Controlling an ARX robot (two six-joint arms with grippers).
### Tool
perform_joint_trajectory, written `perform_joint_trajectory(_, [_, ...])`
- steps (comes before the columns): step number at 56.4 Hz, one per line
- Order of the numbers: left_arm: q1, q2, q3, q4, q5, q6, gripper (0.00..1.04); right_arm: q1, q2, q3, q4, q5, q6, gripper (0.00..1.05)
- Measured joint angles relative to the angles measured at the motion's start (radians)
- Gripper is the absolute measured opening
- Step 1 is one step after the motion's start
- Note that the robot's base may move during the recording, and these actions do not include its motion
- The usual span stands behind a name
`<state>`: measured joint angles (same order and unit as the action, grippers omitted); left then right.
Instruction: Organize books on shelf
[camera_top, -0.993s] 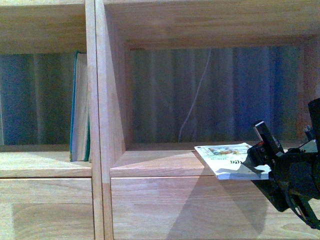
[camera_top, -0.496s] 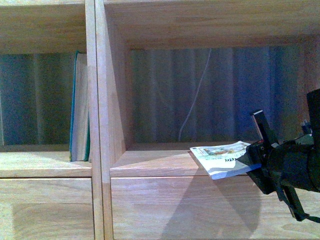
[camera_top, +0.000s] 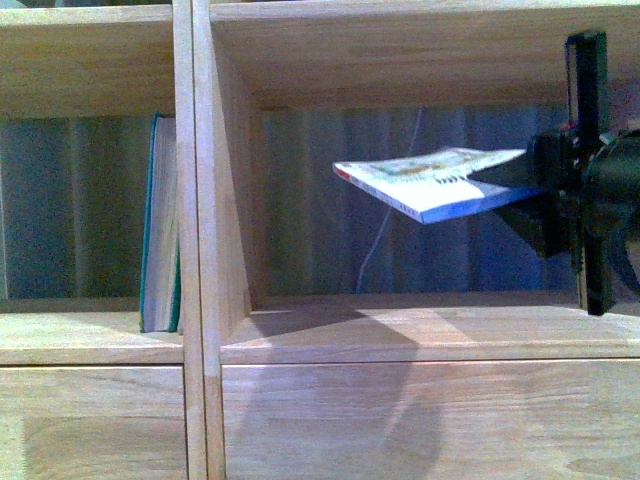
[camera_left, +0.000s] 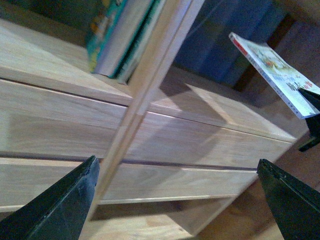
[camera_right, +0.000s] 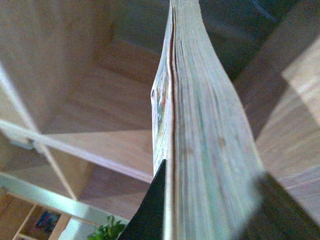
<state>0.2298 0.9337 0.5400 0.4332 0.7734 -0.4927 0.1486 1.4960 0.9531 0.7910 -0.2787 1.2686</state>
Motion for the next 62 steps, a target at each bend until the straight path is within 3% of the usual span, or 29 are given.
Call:
perform_joint_trajectory(25, [-0.235,0.349,0.283,0.358,0.085,-0.428,0.98,0.064,-0.037,-0.059,0.075,-0.096,-0.008,0.07])
perform_joint_trajectory(43, [-0.404,0.460,0.359,0.453,0.026,-0.467,0.98,0.094,-0.074,-0.100,0.125,-0.147,-0.009,0.07])
perform_joint_trajectory(62, [-0.481,0.500,0.386,0.529,-0.034,-0.525,0.98,0.129,-0.141,-0.154,0.159,-0.191,-0.009,0.07])
